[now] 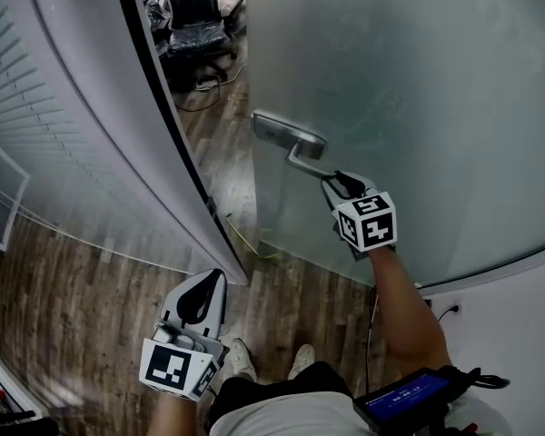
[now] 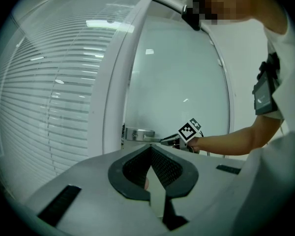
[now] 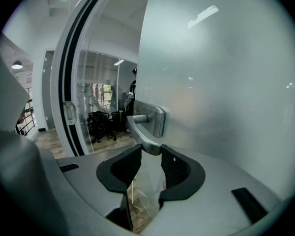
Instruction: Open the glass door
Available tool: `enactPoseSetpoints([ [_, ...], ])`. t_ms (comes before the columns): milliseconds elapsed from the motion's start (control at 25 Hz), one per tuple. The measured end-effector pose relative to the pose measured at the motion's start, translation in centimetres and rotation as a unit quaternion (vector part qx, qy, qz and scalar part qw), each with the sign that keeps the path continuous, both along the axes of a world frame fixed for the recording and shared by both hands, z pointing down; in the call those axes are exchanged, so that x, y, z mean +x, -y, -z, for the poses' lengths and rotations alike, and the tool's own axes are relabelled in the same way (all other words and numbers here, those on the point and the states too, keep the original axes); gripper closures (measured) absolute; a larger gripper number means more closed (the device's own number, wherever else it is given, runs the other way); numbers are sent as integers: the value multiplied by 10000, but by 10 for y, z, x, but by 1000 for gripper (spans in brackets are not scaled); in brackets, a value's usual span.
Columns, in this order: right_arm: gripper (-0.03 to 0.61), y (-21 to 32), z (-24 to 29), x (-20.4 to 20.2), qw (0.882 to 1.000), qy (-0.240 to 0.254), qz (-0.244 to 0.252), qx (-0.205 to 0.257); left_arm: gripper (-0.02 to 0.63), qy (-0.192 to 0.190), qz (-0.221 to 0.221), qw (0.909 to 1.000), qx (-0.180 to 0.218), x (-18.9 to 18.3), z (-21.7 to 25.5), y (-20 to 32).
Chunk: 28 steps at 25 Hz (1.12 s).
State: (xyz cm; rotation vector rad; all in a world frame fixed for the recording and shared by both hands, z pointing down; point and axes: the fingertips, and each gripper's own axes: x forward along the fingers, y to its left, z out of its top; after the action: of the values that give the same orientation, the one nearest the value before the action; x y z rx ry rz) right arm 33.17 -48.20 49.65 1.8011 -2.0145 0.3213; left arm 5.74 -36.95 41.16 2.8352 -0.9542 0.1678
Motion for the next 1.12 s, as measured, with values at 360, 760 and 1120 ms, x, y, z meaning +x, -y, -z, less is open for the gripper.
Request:
enactPoseSetpoints([
  [360, 448, 25, -1, 24, 9997, 8, -249, 31, 614, -8, 98, 10000, -4, -4, -5, 4],
  [760, 448, 54, -6, 53, 9984, 52, -545, 112, 614, -60, 188, 9998, 0, -11, -9, 3],
  [1120, 448, 79, -8, 85, 9963, 49, -836, 172, 614, 16, 278, 9996, -34, -9, -16, 7],
])
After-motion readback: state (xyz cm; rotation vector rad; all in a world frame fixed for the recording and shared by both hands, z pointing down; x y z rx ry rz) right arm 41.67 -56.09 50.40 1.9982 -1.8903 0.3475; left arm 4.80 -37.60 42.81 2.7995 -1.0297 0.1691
